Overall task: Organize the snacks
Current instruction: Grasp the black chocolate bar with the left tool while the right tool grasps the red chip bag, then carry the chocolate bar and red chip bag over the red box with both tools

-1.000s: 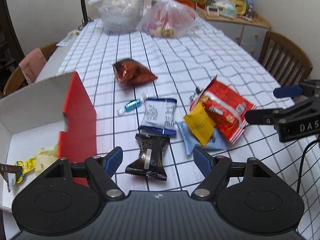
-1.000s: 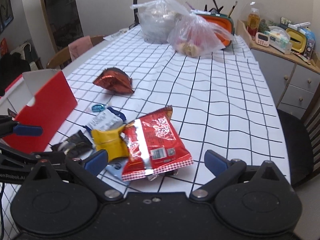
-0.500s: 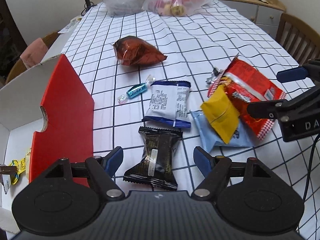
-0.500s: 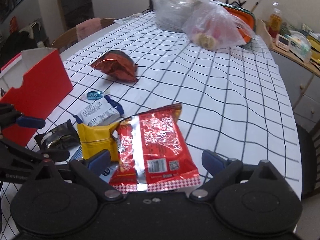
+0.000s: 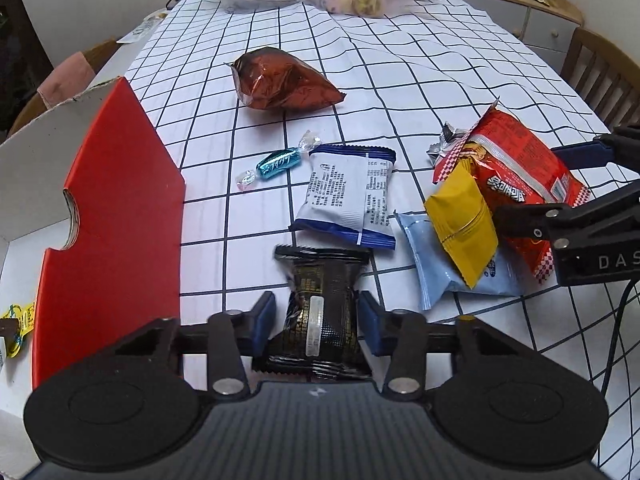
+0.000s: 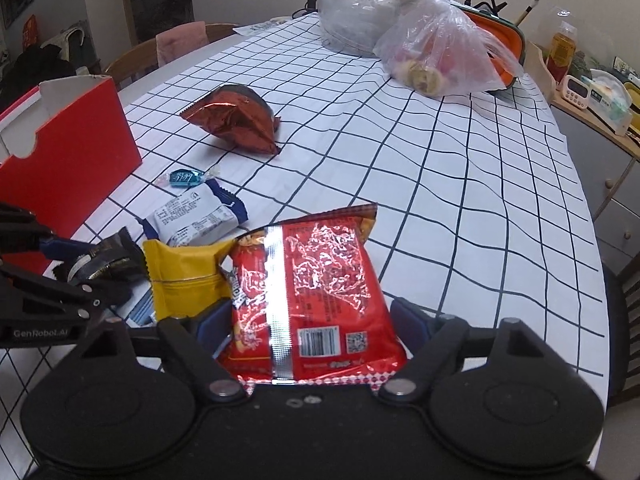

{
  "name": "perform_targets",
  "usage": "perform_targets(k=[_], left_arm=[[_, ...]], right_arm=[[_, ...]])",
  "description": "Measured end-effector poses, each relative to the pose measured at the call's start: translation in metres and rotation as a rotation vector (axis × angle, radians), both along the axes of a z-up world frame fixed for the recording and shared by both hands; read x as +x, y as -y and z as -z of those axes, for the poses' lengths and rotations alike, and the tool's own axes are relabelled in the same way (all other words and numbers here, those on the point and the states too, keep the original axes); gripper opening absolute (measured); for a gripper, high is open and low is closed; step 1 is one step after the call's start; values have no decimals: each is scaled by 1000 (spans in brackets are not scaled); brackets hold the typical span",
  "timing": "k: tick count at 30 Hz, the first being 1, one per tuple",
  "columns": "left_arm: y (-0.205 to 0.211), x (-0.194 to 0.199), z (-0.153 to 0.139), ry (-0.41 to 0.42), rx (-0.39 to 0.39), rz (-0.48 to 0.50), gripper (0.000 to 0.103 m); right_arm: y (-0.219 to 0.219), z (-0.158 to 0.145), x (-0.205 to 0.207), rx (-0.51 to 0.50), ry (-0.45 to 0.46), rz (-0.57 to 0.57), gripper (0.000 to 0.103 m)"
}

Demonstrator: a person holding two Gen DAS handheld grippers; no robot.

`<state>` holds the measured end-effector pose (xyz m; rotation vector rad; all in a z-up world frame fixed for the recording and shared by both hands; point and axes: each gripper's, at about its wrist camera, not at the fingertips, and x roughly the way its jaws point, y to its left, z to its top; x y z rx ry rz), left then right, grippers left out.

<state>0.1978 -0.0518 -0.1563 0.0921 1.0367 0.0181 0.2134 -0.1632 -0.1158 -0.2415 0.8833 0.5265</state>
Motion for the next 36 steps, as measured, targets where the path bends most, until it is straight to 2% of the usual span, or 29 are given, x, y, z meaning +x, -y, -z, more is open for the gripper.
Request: perform_targets(k=[6, 13, 21, 36], left_arm=[[1, -2, -1, 10, 0, -5, 34], [0, -6, -3, 12, -5, -10, 34], [-2, -15, -14, 27, -27, -15, 33], [-19, -52, -70, 99, -118, 6, 34]], right_arm=[[2, -3, -4, 7, 4, 27, 74], [0, -10, -13, 1, 25, 71, 73], [7, -30, -33, 49, 22, 135, 73], [-1, -83, -88, 114, 68, 184, 73]])
